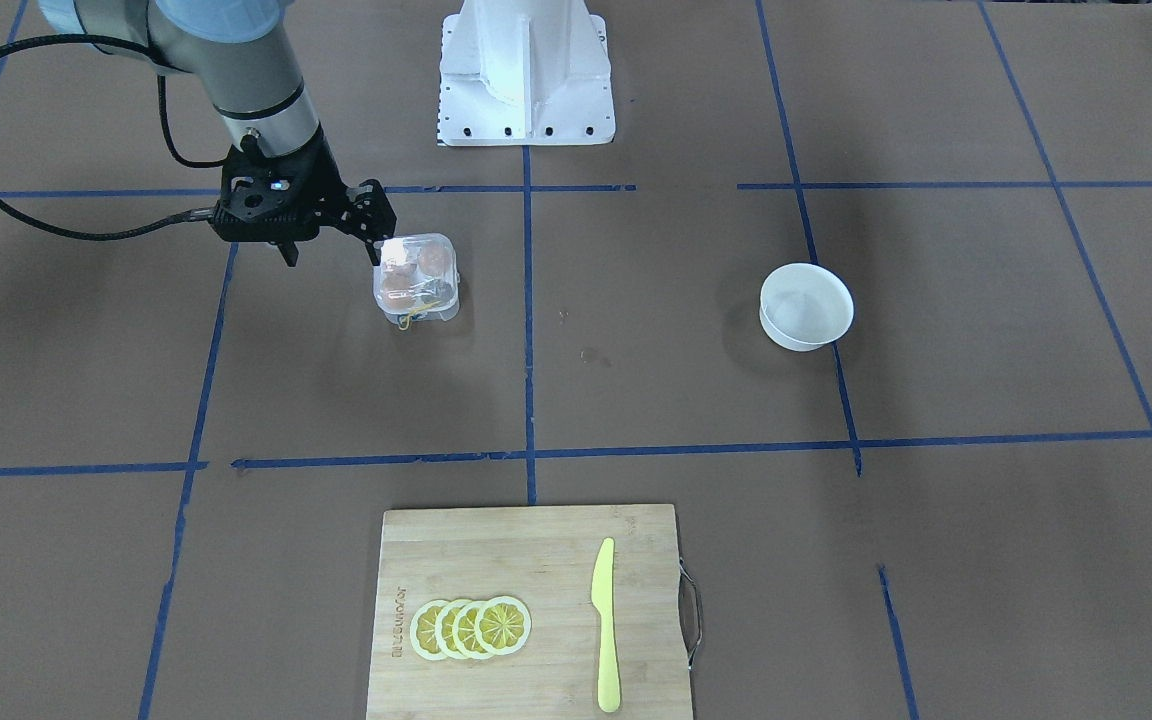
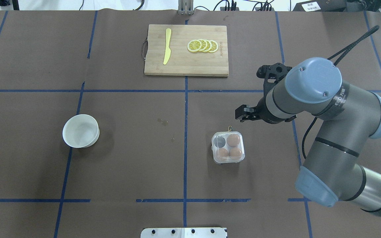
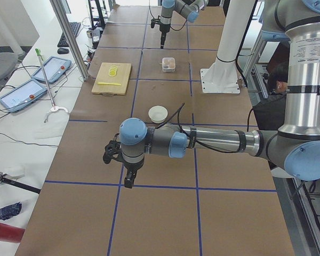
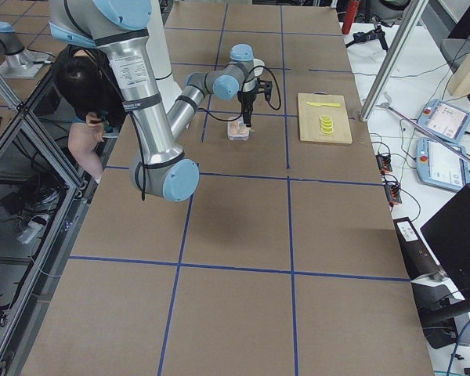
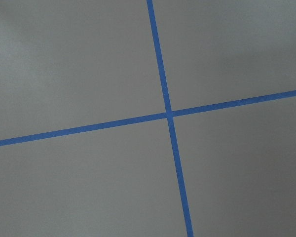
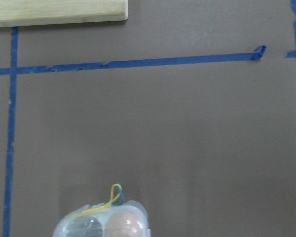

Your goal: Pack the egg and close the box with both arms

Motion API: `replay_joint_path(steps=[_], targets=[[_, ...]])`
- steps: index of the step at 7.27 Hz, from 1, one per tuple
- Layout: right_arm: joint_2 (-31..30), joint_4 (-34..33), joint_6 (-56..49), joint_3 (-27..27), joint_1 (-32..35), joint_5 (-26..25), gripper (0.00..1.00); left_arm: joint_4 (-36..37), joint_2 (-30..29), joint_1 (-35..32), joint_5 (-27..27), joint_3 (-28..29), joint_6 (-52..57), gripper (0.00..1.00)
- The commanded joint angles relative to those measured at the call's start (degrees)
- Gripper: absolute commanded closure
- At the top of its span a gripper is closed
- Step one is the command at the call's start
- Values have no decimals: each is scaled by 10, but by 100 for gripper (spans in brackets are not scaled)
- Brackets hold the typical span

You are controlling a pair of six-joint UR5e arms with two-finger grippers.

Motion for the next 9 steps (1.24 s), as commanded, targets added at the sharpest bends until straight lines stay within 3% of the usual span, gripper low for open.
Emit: replay_joint_path(steps=[1,4,6,7,9], targets=[[-60,-4,-166,0,109,87,0,-9,1,3,3,3,4,0],[-163,-5,-475,-45,293,168,0,-1,7,7,3,5,4,0],[-202,-4,-682,-124,401,170,0,-1,11,7,3,0,6,0],[-219,0,-741,-170,455,170,0,-1,11,7,3,-1,6,0],[-249,0,-749,-203,539,187,0,-1,6,7,1,-2,6,0]])
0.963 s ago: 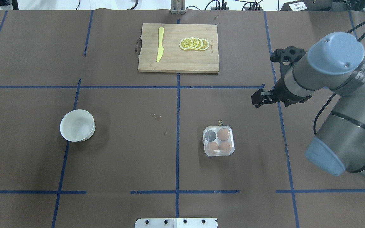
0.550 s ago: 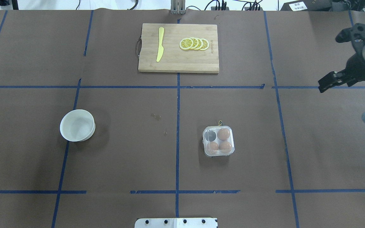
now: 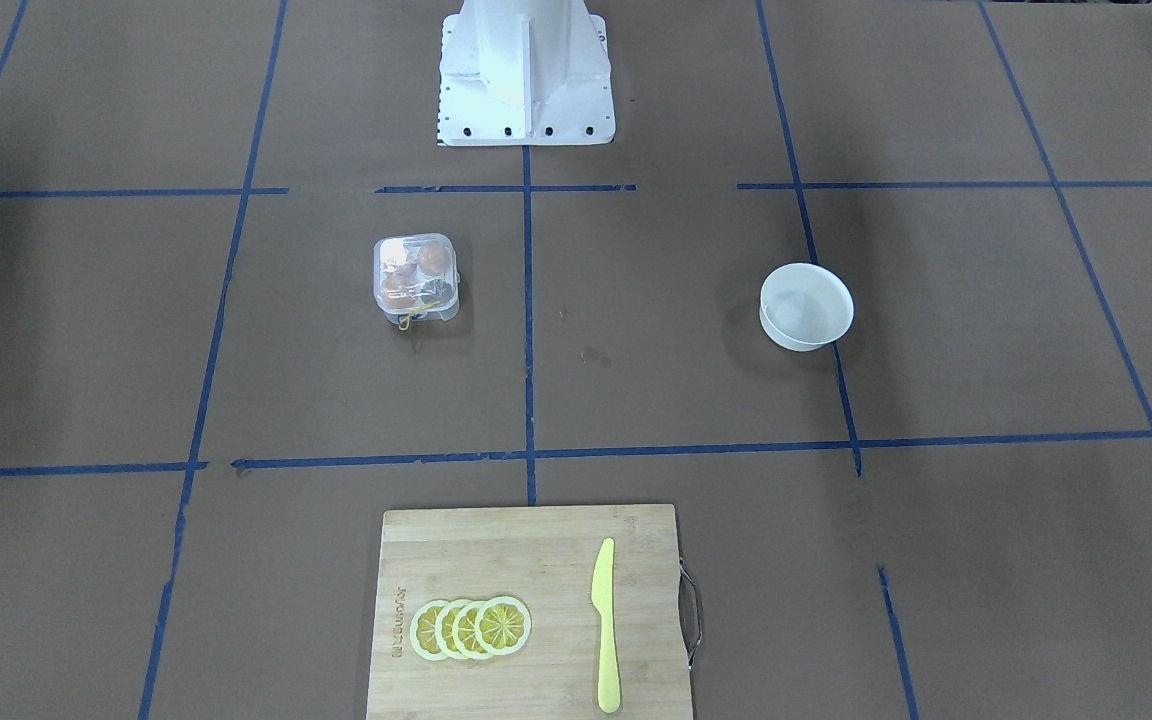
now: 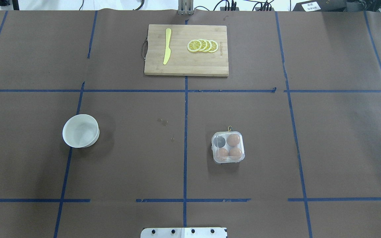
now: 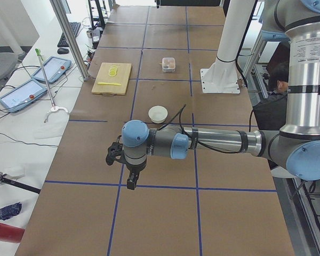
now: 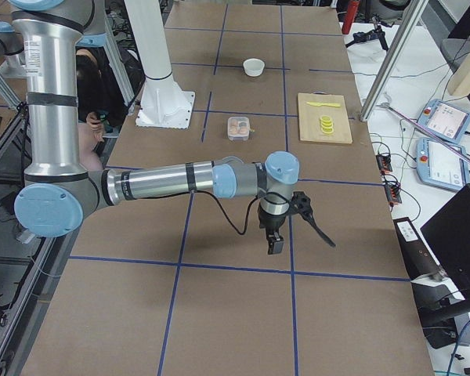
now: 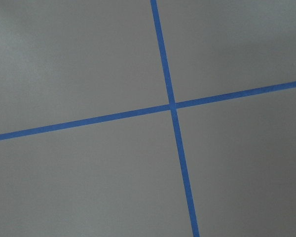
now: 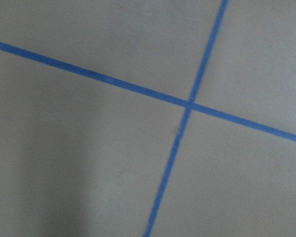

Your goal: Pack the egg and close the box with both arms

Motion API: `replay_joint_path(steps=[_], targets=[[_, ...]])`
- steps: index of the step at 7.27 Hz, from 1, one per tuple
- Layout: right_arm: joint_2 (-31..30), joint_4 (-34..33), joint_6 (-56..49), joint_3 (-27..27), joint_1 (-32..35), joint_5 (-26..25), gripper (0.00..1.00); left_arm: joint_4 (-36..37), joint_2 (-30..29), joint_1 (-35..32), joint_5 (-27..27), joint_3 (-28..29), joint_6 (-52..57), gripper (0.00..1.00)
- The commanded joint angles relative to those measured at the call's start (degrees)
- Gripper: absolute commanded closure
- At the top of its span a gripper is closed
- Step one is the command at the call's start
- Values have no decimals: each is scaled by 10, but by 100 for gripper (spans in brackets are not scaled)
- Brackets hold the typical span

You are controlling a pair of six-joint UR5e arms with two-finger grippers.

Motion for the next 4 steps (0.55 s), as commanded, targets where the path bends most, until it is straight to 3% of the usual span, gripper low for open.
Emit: replay_joint_path(steps=[1,4], targets=[[-26,-2,-15,-29,76,63,0,0,-5,0,-4,0,0,0],[-16,-10,-9,-14,72,55,0,0,2,-1,-6,-1,0,0]])
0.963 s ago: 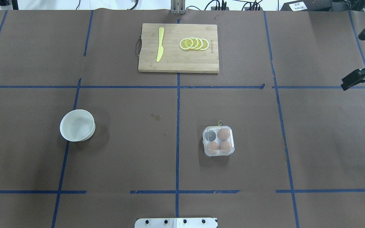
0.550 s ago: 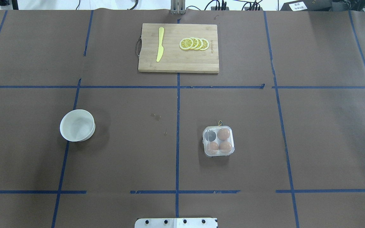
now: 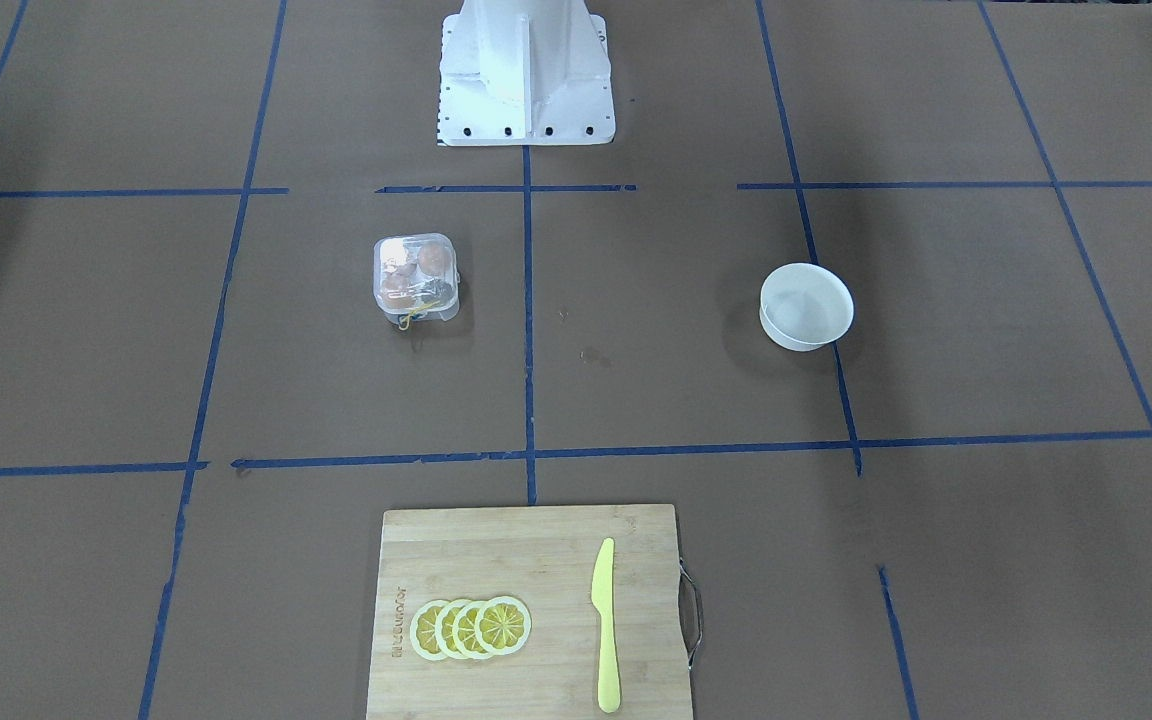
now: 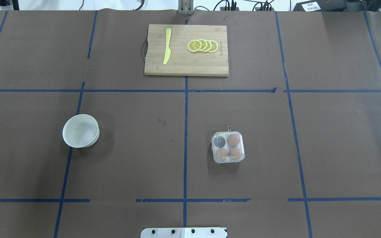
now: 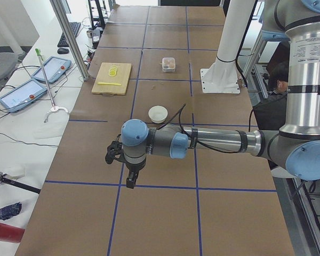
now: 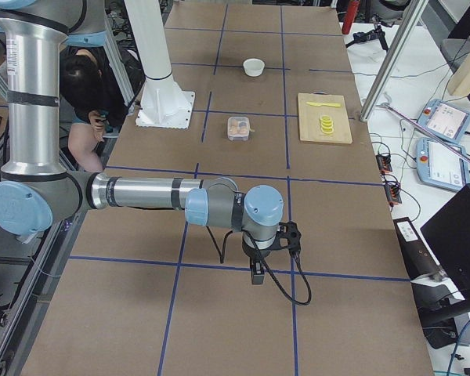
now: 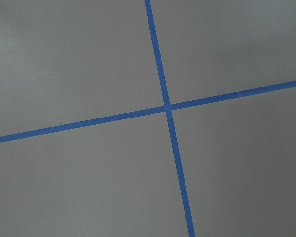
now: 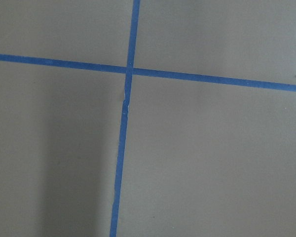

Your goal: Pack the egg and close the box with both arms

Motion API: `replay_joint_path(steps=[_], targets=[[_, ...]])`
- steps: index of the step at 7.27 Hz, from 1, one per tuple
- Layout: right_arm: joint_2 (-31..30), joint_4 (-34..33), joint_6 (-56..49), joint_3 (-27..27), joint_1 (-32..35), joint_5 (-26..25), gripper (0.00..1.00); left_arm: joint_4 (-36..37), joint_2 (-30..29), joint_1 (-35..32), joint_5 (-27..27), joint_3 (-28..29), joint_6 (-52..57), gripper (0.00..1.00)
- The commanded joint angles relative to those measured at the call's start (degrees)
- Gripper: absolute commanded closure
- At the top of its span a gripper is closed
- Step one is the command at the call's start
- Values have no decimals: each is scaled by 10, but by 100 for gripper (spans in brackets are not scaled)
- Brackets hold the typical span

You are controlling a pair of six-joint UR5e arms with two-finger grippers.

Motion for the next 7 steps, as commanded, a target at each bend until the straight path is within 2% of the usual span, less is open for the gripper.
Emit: replay_joint_path(steps=[1,2,3,4,7], targets=[[5,-7,3,7,-7,-2,0,-1,6,-1,-1,0,1,0],[5,-4,3,8,-8,2,0,-5,9,-2,-6,-4,2,0],[-2,-1,-1,7,-8,2,0,-6,10,-4,-55,-4,2,0],[-3,-1,-5,6,-8,1,0,-11,21,0,-71,0,1,0],[-12,-1,-2,2,-8,2,0,-10,26,-2,-70,-3,1,0]])
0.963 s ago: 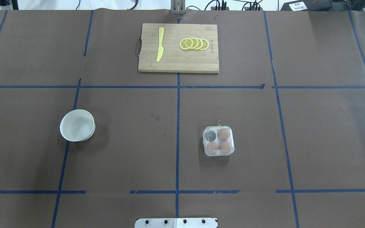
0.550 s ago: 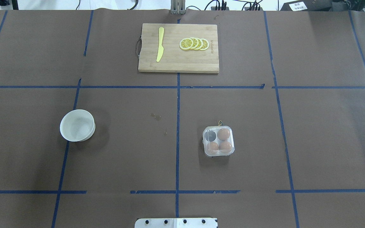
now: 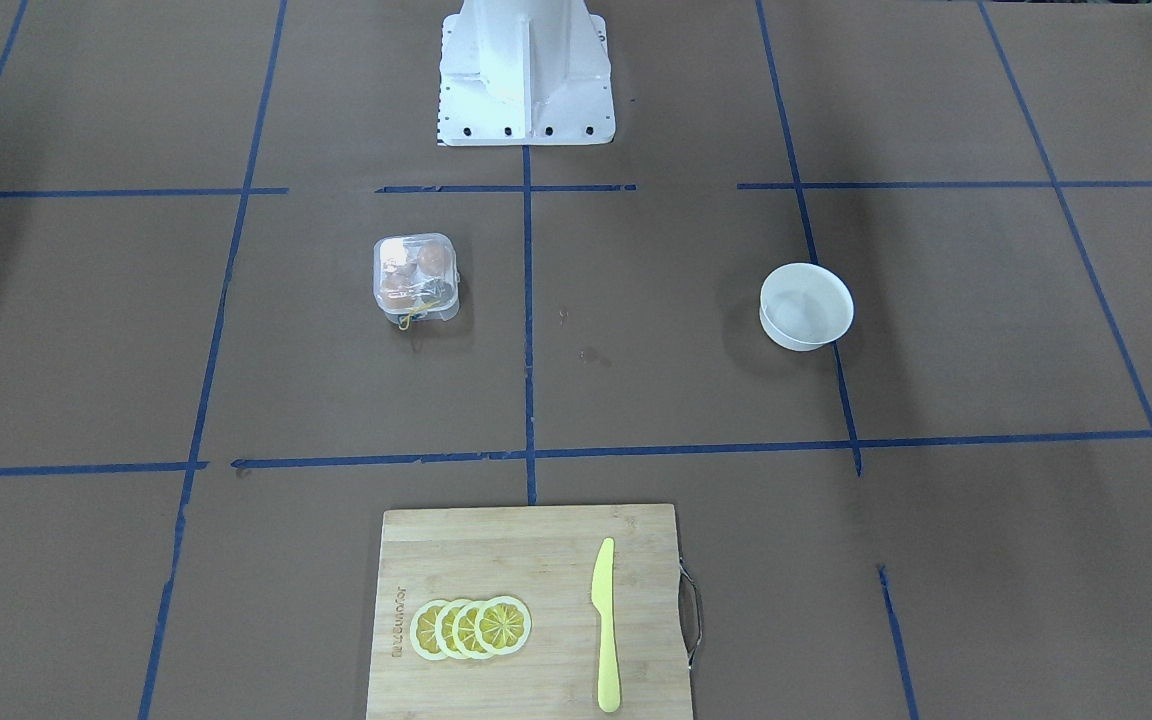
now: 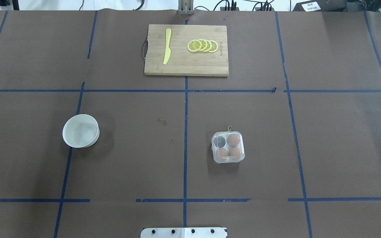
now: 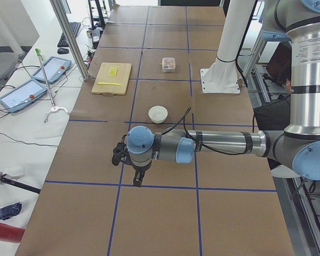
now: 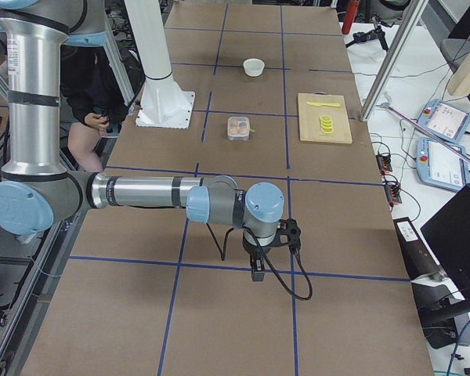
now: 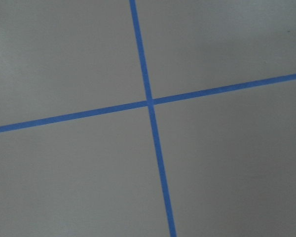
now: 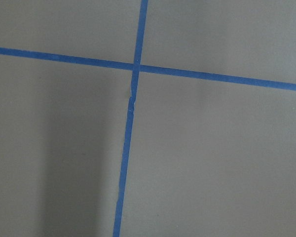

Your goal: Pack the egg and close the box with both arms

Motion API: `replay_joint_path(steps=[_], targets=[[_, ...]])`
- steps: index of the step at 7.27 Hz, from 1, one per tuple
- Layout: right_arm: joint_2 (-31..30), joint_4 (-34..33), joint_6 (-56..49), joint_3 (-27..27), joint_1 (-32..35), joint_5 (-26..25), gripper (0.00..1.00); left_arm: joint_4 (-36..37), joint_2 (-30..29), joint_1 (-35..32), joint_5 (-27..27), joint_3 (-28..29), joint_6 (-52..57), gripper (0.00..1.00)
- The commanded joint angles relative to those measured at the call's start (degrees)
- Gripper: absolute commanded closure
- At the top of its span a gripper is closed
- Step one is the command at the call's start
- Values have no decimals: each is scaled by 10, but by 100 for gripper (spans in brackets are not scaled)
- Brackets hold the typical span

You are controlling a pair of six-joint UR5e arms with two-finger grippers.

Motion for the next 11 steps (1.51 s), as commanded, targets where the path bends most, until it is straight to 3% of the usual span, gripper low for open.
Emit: replay_joint_path(steps=[1,11], targets=[[-7,0,-1,-1,0,0,0,0,2,0,-1,-1,0,0],[-20,-2,6,-2,0,4,0,-1,2,0,-1,-2,-1,0]])
